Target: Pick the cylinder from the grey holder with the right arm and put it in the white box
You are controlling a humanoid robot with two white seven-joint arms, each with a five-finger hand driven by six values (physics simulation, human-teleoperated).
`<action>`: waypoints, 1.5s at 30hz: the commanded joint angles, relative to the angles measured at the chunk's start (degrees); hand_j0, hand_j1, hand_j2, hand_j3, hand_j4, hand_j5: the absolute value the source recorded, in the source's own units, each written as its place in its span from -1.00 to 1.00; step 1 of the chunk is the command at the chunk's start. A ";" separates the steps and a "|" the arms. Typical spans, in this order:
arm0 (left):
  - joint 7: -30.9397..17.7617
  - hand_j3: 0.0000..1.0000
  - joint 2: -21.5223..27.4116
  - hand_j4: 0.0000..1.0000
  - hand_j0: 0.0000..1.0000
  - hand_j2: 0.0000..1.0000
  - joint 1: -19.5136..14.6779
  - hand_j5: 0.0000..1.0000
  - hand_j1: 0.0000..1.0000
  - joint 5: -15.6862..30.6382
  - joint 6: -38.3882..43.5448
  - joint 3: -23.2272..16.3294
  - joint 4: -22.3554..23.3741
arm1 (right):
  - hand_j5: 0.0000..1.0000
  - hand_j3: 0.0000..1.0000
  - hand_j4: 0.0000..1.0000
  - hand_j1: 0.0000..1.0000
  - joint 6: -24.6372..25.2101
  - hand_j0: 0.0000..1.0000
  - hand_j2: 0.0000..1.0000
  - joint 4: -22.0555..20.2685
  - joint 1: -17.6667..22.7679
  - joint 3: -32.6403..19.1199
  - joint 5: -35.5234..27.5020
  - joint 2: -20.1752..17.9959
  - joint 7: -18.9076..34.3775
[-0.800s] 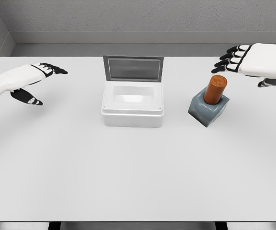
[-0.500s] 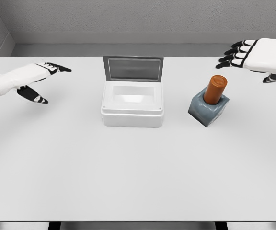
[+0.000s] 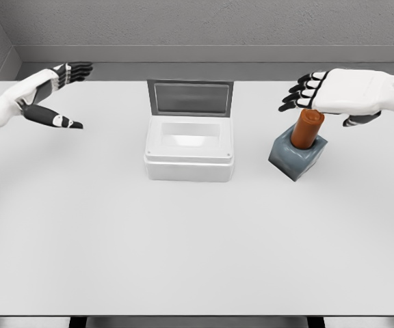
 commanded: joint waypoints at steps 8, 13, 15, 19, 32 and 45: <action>-0.39 1.00 -6.11 1.00 1.00 1.00 -0.53 1.00 1.00 -5.46 0.29 0.13 8.15 | 1.00 1.00 1.00 1.00 0.15 1.00 1.00 4.53 -0.44 2.28 0.09 2.18 -0.03; -0.39 1.00 -6.55 1.00 1.00 1.00 -0.35 1.00 1.00 -5.20 0.55 0.04 8.06 | 1.00 1.00 1.00 1.00 0.15 1.00 1.00 6.02 -0.44 3.42 0.09 2.26 -0.03; -0.39 1.00 -6.55 1.00 1.00 1.00 -0.53 1.00 1.00 -5.11 1.08 0.13 9.20 | 1.00 1.00 1.00 1.00 0.15 1.00 1.00 6.02 -0.44 3.51 0.09 2.26 -0.03; -0.39 1.00 -6.47 1.00 1.00 1.00 -0.53 1.00 1.00 -5.02 1.08 0.13 10.25 | 1.00 1.00 1.00 1.00 0.15 1.00 1.00 6.02 -0.44 3.51 0.09 3.14 -0.03; -0.39 1.00 -6.38 1.00 1.00 1.00 -0.53 1.00 1.00 -5.02 0.64 0.13 10.52 | 1.00 1.00 1.00 1.00 0.15 1.00 1.00 6.99 -0.79 4.91 0.18 4.20 -0.03; -0.39 1.00 -3.83 1.00 1.00 1.00 -1.49 1.00 1.00 -3.71 0.46 0.66 11.05 | 1.00 1.00 1.00 1.00 0.15 1.00 1.00 7.87 -1.23 5.18 0.09 4.90 -0.03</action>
